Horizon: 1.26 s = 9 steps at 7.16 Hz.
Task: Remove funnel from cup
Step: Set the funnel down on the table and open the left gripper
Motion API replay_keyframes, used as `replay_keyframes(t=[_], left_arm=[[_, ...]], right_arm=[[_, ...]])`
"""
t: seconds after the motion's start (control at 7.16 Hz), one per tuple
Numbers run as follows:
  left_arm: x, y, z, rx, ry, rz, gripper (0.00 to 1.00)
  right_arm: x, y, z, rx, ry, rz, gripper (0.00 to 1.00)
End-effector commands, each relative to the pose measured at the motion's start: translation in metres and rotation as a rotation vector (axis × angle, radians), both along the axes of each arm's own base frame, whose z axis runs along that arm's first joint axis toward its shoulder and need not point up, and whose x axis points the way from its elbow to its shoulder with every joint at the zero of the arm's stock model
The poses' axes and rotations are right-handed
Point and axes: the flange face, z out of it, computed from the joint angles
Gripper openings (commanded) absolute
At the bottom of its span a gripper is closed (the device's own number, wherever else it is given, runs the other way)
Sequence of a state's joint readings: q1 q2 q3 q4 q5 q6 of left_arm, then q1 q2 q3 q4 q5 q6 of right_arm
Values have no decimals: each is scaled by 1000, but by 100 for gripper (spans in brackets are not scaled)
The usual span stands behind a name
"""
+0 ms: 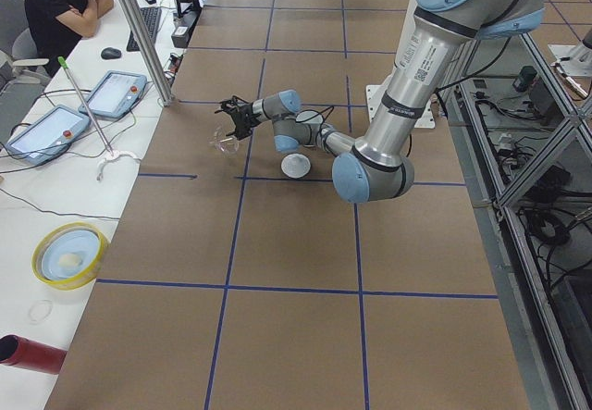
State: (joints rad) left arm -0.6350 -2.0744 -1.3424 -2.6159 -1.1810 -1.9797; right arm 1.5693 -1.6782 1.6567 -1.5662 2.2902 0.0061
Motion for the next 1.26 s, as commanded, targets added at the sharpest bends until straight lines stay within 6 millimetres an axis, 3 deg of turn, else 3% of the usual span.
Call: replay_keyframes(t=[0.0,0.28,0.42,0.7,1.12], left_arm=[[-42,37,21,76,-114,151,100],[-89,86,41,124,-167,335,100],[-112,95,44,115,-195,431,100],[-123,99,27,52,-319,591,100],[-116,106,31,69,-550,806,100]], right_arm=[[0,0,0,0,0,0,100],[0,0,0,0,0,0,100],[0,0,0,0,0,0,100],[0,0,0,0,0,0,100],[0,0,0,0,0,0,100]])
